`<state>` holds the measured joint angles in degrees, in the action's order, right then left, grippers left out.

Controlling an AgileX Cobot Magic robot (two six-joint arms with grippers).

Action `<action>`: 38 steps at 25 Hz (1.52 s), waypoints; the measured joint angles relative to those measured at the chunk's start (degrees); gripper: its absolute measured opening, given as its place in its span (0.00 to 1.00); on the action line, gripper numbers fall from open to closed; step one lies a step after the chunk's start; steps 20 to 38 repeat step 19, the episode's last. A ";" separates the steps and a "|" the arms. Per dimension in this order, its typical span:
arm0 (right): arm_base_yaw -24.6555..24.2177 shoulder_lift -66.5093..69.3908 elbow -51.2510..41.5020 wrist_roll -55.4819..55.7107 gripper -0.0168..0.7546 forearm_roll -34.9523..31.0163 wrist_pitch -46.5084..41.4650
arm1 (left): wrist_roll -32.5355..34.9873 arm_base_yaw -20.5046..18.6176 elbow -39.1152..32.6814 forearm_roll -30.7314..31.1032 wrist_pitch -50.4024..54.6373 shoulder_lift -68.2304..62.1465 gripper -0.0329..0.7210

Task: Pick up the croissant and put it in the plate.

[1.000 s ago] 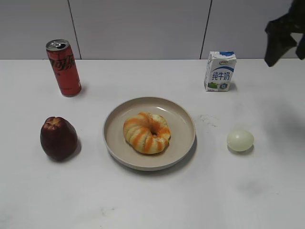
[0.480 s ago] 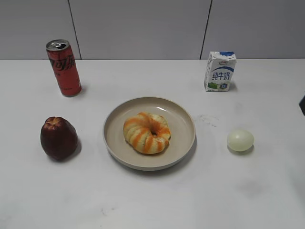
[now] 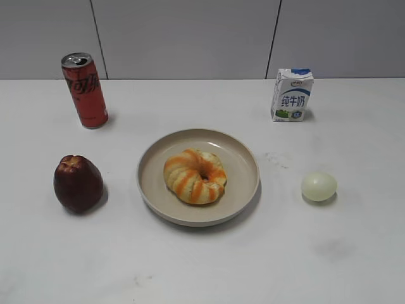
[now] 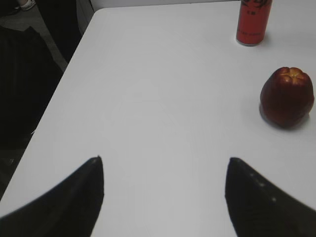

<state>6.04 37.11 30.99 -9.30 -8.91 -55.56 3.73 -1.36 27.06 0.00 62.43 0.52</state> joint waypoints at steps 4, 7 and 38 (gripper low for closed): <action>0.00 -8.67 -1.21 -0.08 0.79 0.00 -1.88 | 0.00 0.00 0.00 0.00 0.00 0.00 0.82; 0.00 -14.02 -1.95 -0.04 0.79 0.00 -3.27 | 0.00 0.00 0.00 0.00 0.00 0.00 0.82; 0.00 -32.33 -2.19 -0.11 0.79 0.00 -3.53 | 0.00 0.00 0.00 0.00 0.00 0.00 0.82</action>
